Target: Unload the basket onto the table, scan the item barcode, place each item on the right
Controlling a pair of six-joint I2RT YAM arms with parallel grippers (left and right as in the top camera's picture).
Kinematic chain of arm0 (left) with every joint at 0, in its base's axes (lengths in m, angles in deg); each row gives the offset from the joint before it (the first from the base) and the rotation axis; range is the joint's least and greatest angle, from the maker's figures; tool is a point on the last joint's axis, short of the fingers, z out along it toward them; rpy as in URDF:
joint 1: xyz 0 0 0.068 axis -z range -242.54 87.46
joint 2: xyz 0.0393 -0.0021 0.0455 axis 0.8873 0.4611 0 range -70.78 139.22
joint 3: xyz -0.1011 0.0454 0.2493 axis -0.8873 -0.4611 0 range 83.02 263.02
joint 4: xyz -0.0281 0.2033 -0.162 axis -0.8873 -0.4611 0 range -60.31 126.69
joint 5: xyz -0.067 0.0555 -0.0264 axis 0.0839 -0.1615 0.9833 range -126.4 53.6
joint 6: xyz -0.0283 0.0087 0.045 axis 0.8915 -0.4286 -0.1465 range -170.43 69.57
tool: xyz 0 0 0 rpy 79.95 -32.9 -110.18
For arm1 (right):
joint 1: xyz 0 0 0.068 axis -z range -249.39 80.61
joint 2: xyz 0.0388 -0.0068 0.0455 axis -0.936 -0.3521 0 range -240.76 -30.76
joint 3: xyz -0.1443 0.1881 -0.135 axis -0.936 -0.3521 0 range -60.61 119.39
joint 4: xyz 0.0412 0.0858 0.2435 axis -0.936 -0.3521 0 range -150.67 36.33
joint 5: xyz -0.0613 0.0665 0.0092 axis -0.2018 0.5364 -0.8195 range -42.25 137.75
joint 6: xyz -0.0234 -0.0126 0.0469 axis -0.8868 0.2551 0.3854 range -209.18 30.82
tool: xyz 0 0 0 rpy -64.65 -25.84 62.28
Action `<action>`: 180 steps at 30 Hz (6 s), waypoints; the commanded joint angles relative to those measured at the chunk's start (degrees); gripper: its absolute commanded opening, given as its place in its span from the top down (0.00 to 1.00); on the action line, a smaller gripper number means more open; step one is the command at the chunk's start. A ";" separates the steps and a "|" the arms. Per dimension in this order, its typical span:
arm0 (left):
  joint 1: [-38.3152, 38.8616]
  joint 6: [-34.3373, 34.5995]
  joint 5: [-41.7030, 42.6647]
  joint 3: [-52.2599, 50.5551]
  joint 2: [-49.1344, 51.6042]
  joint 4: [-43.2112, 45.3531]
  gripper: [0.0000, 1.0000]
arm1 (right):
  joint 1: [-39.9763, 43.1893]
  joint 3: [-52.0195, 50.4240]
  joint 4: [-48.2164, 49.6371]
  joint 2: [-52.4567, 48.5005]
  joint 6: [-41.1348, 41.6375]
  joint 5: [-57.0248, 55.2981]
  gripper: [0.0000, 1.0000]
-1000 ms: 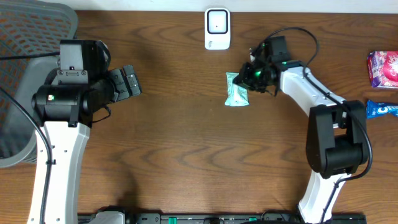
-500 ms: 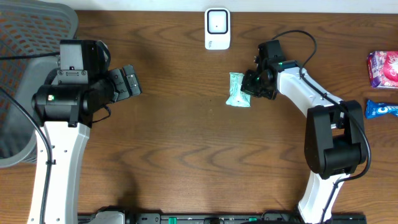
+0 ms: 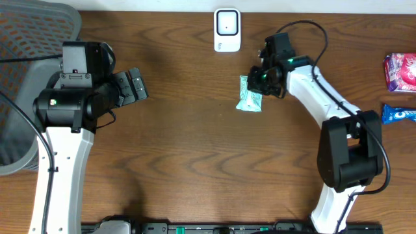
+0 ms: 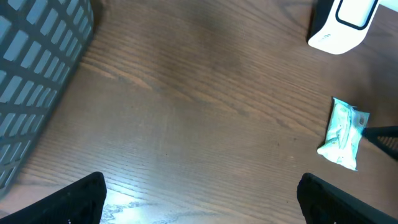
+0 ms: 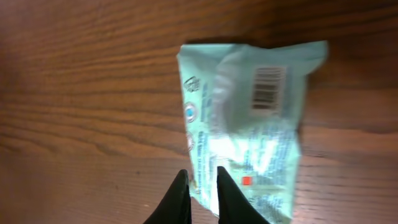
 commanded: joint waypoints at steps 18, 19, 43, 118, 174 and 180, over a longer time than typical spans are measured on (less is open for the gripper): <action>-0.17 0.09 -0.31 0.04 -0.13 -0.13 0.02 | -2.08 12.09 -8.39 -4.63 -5.05 2.58 0.75; -0.17 0.09 -0.31 0.04 -0.13 -0.13 0.02 | -1.60 13.35 -10.32 -4.46 -5.81 1.53 0.70; -0.17 0.09 -0.31 0.04 -0.13 -0.13 0.02 | 1.20 6.88 -14.45 -3.26 -4.39 -10.23 0.54; -0.17 0.09 -0.31 0.04 -0.13 -0.13 0.02 | -1.05 -12.79 11.19 -3.45 14.40 -2.23 0.73; -0.17 0.09 -0.31 0.04 -0.13 -0.13 0.02 | -14.95 25.16 -25.66 -11.45 -21.55 -33.16 0.32; -0.17 0.09 -0.31 0.04 -0.13 -0.13 0.02 | -14.53 10.95 -11.23 -11.45 -18.14 -46.07 0.26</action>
